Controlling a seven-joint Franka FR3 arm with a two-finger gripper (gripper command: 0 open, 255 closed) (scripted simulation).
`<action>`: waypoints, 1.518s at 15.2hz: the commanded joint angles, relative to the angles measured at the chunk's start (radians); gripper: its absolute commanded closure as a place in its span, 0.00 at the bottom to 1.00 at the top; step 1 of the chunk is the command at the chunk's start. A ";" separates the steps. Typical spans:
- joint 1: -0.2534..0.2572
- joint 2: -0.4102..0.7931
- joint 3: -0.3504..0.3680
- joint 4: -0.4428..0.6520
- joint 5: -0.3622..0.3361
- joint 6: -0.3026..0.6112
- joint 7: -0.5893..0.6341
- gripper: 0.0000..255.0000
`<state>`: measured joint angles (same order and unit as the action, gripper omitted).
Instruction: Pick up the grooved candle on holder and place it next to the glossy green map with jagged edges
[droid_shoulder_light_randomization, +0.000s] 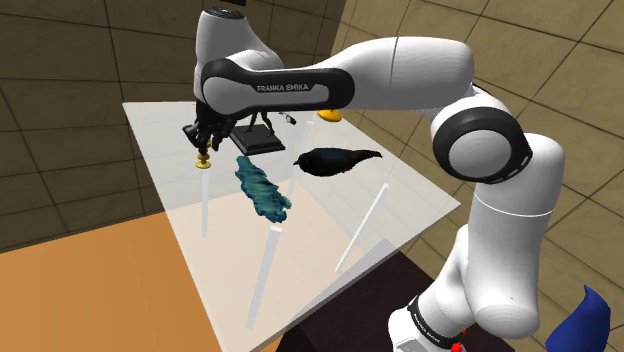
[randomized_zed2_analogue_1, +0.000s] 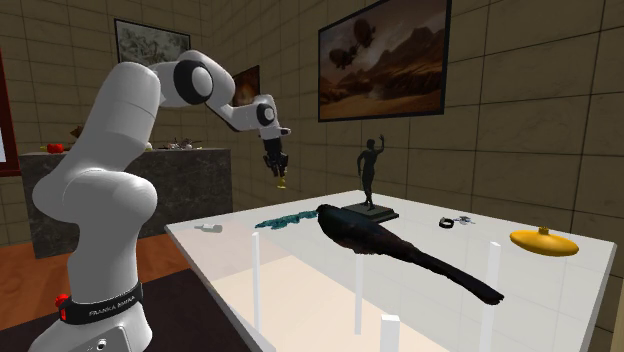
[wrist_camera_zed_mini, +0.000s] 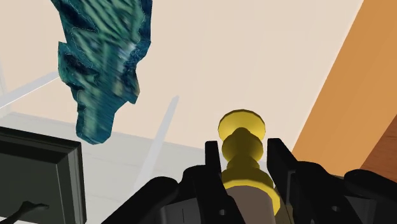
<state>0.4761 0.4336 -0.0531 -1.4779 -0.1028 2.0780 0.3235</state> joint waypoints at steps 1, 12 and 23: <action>0.001 0.002 0.000 -0.024 -0.002 0.026 0.004 1.00; 0.000 0.046 -0.002 -0.107 -0.007 0.153 0.018 1.00; 0.000 0.068 -0.003 -0.130 -0.009 0.198 0.023 1.00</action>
<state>0.4765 0.5019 -0.0556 -1.6077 -0.1123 2.2754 0.3469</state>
